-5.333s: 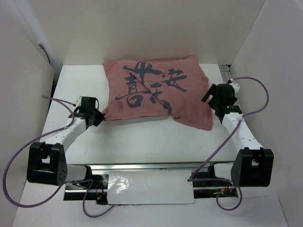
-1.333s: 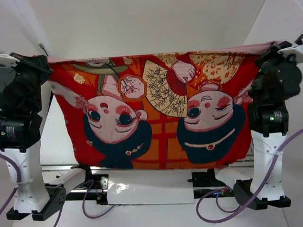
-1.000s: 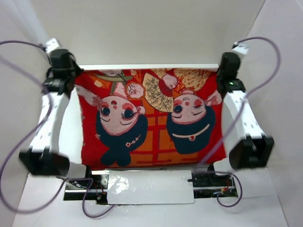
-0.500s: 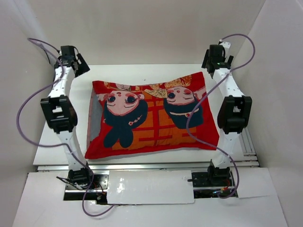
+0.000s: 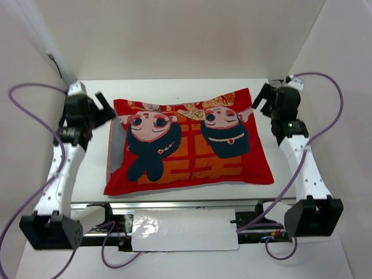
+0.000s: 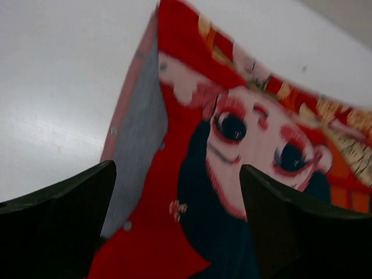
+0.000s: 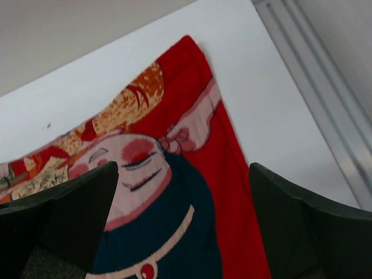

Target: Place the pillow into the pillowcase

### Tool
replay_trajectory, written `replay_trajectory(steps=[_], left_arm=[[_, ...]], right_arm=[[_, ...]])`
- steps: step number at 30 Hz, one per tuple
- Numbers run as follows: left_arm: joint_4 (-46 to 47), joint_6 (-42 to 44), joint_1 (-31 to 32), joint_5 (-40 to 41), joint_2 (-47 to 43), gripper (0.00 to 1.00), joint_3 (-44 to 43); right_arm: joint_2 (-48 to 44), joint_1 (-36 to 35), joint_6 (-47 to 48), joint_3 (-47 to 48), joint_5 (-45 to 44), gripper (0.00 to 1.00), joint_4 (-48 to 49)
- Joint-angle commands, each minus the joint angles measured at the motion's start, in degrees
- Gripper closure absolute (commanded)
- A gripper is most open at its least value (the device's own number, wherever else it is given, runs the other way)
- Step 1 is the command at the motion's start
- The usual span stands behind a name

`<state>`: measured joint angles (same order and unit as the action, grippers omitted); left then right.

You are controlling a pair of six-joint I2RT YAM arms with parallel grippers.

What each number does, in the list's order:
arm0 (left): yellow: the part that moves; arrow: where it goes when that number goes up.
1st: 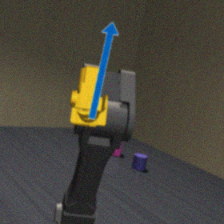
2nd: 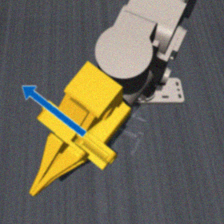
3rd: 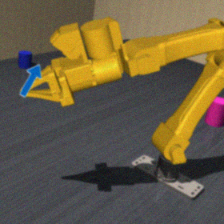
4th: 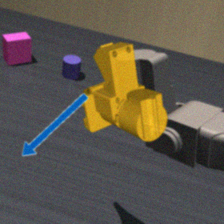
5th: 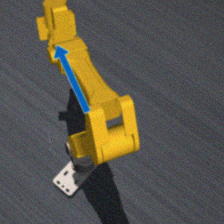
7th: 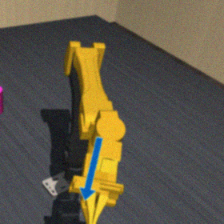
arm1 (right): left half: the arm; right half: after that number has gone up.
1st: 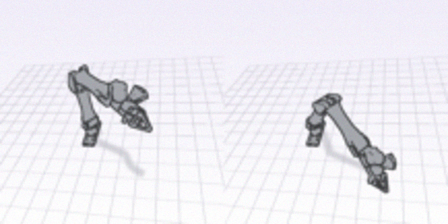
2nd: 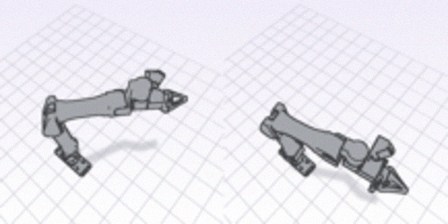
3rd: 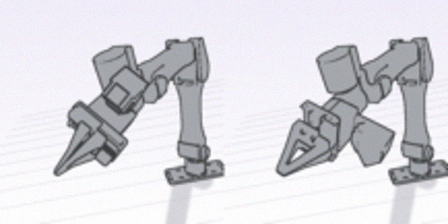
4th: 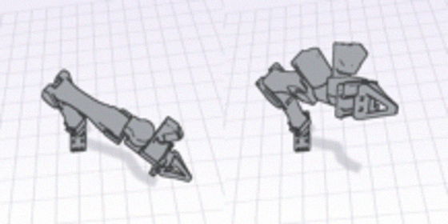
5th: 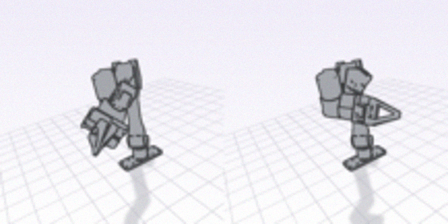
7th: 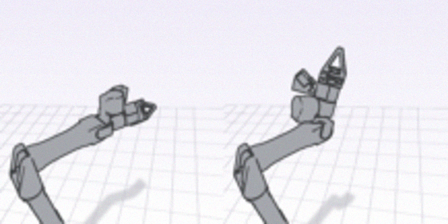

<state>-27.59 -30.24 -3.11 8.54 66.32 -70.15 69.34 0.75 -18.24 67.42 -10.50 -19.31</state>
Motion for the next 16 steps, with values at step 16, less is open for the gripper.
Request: replay_trajectory(steps=[16], left_arm=[[1.5,-6.9,6.5,0.9,-17.5,0.0,23.0]], right_arm=[[-11.0,-0.3,-1.5,-13.1,7.0,0.0,0.6]])
